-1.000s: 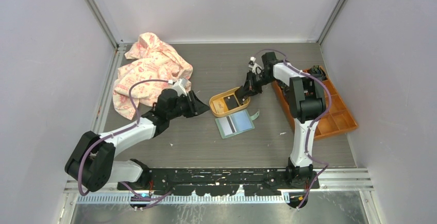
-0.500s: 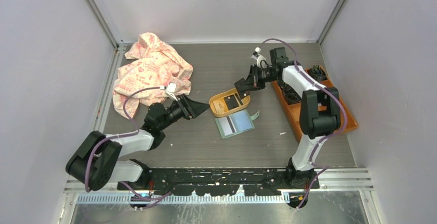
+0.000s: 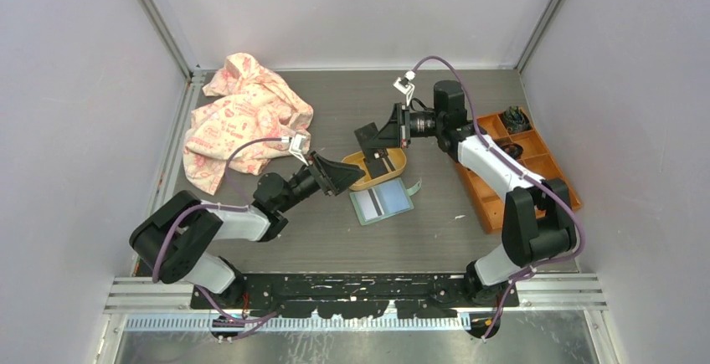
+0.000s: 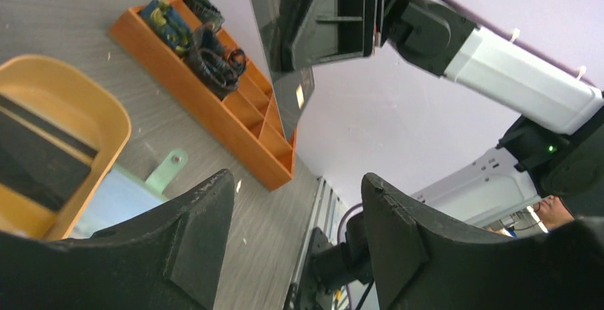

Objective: Put the credit cards into the card holder
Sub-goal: Insert the credit card into the card holder.

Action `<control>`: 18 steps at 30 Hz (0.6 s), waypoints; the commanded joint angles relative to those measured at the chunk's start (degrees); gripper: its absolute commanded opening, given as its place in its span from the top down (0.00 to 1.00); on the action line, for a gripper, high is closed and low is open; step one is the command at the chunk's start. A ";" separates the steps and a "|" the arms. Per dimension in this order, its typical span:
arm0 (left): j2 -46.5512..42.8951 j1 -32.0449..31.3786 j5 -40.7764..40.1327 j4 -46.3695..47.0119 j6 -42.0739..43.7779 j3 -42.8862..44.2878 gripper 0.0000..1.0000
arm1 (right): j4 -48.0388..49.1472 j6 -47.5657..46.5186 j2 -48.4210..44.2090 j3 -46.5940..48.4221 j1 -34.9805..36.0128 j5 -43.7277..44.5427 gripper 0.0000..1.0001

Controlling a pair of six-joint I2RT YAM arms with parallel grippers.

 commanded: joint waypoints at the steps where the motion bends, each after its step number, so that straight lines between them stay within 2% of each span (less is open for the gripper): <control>1: 1.97 -1.60 -3.68 5.45 1.14 3.65 0.35 | 10.95 6.48 -3.21 -0.89 1.13 -2.51 0.97; 8: 3.89 -1.87 -3.85 5.45 0.07 7.65 0.49 | 11.38 6.59 -3.67 -1.01 3.96 -3.13 0.97; 12: 4.54 -1.87 -2.97 5.45 -0.55 8.84 0.66 | 11.74 6.15 -4.34 -1.30 4.35 -3.08 0.97; 15: 4.74 -1.87 -2.07 5.45 -0.63 9.21 0.74 | 11.67 5.53 -4.63 -1.57 4.55 -3.07 0.96; 17: 4.65 -1.93 -1.35 5.45 -0.52 9.33 0.99 | 11.62 5.24 -4.62 -1.68 4.55 -3.07 0.95; 18: 4.67 -1.88 -1.17 5.45 -0.42 9.20 1.00 | 11.65 5.13 -4.65 -1.68 4.54 -3.07 0.92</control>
